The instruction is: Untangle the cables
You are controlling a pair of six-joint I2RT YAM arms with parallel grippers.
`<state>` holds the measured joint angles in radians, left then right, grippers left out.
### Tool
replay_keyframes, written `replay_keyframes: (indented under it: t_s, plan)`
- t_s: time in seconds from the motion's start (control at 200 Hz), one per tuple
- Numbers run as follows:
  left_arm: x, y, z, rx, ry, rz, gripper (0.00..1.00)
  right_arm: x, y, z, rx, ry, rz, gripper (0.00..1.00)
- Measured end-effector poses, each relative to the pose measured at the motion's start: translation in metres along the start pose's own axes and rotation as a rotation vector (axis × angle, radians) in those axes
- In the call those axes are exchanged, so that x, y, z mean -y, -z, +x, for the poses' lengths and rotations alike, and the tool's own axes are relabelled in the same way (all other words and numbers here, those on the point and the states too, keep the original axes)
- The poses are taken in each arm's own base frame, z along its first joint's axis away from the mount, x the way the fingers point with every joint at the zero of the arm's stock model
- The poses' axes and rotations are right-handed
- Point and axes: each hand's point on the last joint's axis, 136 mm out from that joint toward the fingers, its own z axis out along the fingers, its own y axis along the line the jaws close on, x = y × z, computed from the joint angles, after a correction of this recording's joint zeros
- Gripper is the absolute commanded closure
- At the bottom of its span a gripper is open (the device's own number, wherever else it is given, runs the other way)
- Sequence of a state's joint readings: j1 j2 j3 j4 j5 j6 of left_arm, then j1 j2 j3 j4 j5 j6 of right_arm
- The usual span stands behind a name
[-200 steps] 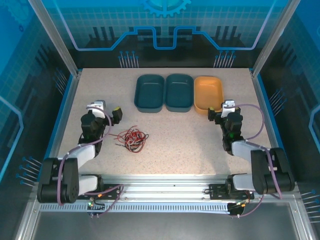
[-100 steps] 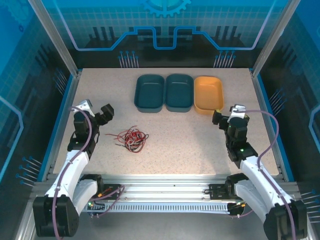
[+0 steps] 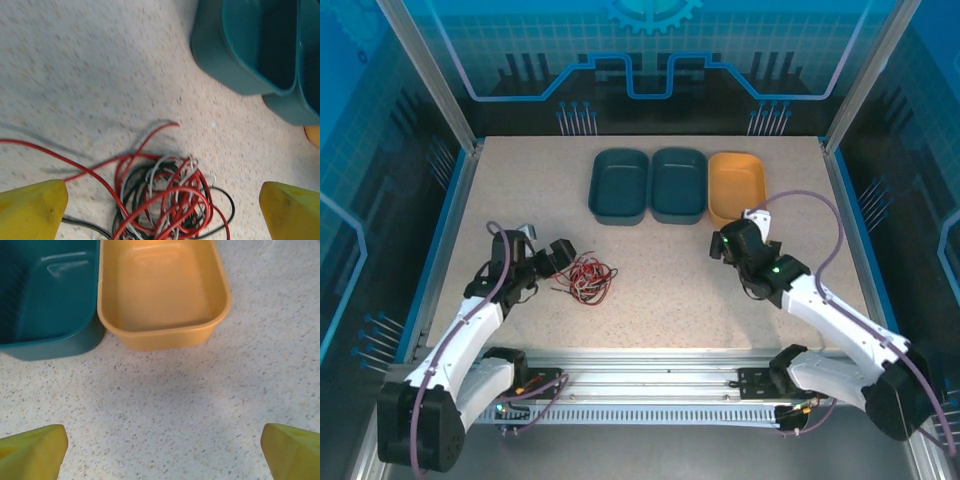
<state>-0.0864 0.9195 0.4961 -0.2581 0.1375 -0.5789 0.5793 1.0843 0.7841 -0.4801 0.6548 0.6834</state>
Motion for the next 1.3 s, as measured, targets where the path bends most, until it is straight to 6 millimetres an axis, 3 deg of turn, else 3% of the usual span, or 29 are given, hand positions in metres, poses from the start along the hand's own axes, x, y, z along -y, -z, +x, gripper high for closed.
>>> replay_keyframes:
  t_s: [0.16, 0.31, 0.48, 0.71, 0.831, 0.981, 1.301]
  plan:
    - [-0.009, -0.015, 0.034, -0.117, 0.044, -0.018, 0.04, -0.033, -0.003, 0.007, -0.074, 0.036, -0.003, 0.00]
    - [-0.011, -0.025, 0.053, -0.186, 0.065, -0.023, 0.27, -0.052, -0.008, 0.017, -0.129, 0.041, -0.008, 0.00]
    - [0.002, -0.033, 0.063, -0.221, 0.049, 0.014, 0.45, -0.057, -0.013, 0.029, -0.181, 0.030, -0.016, 0.00]
    - [0.022, -0.047, 0.082, -0.268, -0.001, 0.062, 0.77, -0.061, -0.012, 0.033, -0.200, 0.017, -0.035, 0.01]
    - [0.031, -0.057, 0.097, -0.318, -0.050, 0.064, 0.88, -0.062, -0.010, 0.034, -0.206, 0.013, -0.047, 0.03]
    - [0.059, -0.072, 0.110, -0.361, -0.115, 0.100, 0.90, -0.059, -0.006, 0.035, -0.209, 0.000, -0.064, 0.04]
    - [0.148, -0.105, 0.150, -0.452, -0.240, 0.233, 0.87, -0.040, 0.003, 0.039, -0.200, -0.056, -0.114, 0.10]
